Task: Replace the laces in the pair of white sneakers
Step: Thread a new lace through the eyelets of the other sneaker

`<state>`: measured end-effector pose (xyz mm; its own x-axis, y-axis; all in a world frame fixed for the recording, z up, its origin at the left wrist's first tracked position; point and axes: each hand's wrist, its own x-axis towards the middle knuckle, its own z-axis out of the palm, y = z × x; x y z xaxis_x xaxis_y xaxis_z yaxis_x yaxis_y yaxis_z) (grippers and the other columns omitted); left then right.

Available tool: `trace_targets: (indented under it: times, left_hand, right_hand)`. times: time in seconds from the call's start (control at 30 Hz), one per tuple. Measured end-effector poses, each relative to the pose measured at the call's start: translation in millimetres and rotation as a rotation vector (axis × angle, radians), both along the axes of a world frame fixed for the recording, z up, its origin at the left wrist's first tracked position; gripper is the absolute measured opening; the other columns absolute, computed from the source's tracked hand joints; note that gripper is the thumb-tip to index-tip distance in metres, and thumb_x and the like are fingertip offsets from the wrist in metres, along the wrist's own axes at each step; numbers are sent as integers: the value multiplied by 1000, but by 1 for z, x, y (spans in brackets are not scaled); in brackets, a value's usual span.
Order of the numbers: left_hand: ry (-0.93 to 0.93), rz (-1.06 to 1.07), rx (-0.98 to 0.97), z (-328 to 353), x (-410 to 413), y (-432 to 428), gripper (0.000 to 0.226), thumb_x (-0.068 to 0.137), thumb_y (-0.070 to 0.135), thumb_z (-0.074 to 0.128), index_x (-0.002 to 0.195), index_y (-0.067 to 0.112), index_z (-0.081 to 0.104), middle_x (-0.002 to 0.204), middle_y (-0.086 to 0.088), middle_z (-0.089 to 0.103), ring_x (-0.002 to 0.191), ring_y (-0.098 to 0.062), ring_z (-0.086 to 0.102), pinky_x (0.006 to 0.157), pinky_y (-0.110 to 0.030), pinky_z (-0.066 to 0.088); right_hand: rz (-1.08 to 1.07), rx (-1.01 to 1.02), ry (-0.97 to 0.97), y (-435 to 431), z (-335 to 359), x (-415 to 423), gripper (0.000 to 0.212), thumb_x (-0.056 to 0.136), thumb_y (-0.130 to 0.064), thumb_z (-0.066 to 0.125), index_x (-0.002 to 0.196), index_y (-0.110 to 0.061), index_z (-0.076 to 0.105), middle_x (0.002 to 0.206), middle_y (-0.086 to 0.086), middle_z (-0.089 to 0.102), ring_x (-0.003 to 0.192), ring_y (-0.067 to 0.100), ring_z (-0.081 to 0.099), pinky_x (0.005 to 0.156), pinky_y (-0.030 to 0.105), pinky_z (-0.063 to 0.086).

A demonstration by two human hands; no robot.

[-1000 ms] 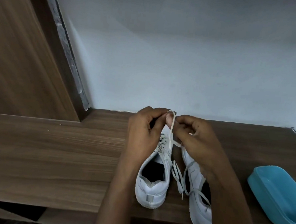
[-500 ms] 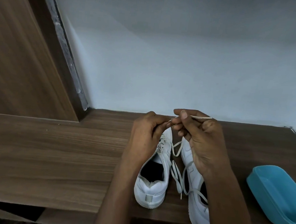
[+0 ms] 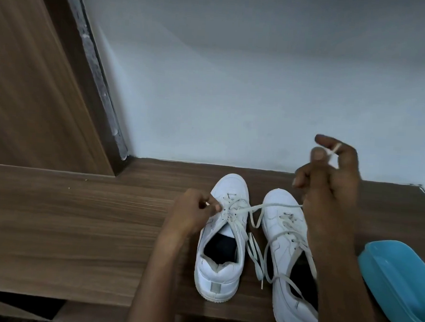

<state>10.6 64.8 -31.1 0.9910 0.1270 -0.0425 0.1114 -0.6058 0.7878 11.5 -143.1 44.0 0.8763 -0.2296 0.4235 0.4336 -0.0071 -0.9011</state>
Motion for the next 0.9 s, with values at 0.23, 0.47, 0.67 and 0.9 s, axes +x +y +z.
trace_targets:
  times: [0.23,0.47,0.67,0.9]
  left_hand:
    - [-160,-185,134,-1,2,-8,23,91,9,63,102,25,76,70,18,56,64,-1,52,64,-24,38]
    - [-164,-295,124,-14,2,-9,18,95,11,53,85,25,59,77,9,55,83,-13,47,72,-35,41]
    - [-218,-296,177,-16,1,-15,17,86,24,37,93,23,52,83,-1,60,74,-18,53,66,-38,43]
    - [-274,-197,179,-11,2,-15,12,95,17,44,90,23,53,65,5,59,61,-15,53,61,-35,41]
  right_hand:
    - [233,-578,222,17,-44,13,31,103,-33,50,89,-17,72,56,-2,65,47,9,56,55,26,48]
    - [340,-548,210,55,-54,6,23,104,-17,46,122,-23,59,76,-2,73,49,-2,57,59,16,43]
    - [288,-598,267,48,-64,10,11,100,-18,55,90,-17,49,78,-4,74,42,4,57,50,24,44]
    - [158,-737,246,45,-74,13,13,94,-25,61,85,-26,53,73,-14,72,60,4,63,59,30,50]
